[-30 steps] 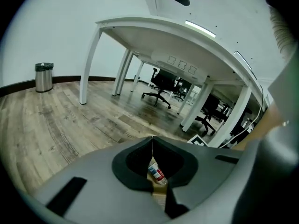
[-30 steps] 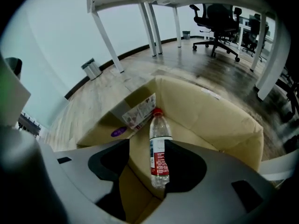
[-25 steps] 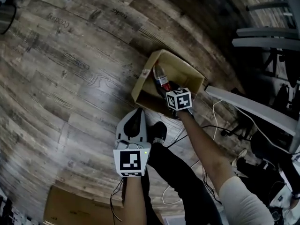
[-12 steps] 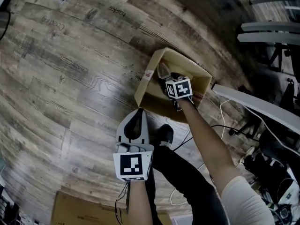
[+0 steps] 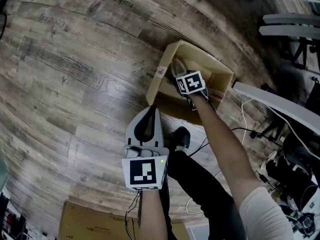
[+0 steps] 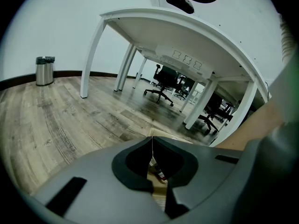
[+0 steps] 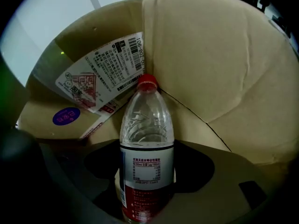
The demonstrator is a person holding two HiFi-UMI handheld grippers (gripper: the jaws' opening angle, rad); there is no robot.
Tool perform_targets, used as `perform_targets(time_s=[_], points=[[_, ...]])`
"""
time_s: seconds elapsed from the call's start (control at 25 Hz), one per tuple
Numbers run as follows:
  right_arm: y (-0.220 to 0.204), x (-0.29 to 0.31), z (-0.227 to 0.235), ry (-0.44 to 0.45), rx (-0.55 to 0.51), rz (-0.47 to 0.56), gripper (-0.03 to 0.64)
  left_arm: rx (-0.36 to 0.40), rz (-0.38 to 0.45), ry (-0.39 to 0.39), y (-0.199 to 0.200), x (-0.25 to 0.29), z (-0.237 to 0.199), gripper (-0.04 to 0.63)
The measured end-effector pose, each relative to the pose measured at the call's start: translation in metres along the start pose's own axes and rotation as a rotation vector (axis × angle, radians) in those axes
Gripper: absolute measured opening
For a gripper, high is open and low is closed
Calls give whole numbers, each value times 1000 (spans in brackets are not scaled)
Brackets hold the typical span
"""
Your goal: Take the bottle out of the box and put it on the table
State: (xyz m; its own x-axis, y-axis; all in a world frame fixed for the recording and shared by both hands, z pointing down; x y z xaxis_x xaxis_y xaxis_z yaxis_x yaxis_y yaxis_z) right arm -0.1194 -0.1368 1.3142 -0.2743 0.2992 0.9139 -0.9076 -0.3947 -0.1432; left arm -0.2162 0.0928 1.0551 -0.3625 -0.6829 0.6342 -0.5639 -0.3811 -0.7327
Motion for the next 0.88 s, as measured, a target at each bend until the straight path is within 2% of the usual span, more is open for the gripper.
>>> perform_targets(time_s=[0.16, 0.28, 0.4, 0.68, 0.76, 0.88], points=[[-4, -5, -2, 7, -10, 31, 310, -8, 8, 15, -5, 0, 0, 17], [-8, -20, -7, 33, -25, 125, 310, -33, 56, 28, -10, -3, -4, 17], [-7, -47, -19, 59, -61, 226, 308, -48, 55, 17, -17, -9, 4, 17], [-2, -133, -49, 102, -151, 423, 308, 31, 46, -28, -7, -46, 35, 17], [-1, -165, -59, 107, -156, 458, 308, 53, 47, -53, 8, -54, 51, 17], [1, -214, -77, 122, -148, 488, 308, 97, 73, -83, 52, -67, 77, 17]])
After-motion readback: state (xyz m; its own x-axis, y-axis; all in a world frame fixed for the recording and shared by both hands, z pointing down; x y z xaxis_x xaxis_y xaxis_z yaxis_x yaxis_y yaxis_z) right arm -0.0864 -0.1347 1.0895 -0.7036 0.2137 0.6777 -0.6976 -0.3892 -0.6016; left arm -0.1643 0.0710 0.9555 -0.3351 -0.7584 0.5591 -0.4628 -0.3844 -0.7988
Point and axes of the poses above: the fingertips, and each gripper's own axes: x forward along the fingers, z to its right, y out of its top, the point moved 9 cm from there along -x, backward along the fingers, and after that the axes turned 15 degrees about y, right-handed, at the moved point
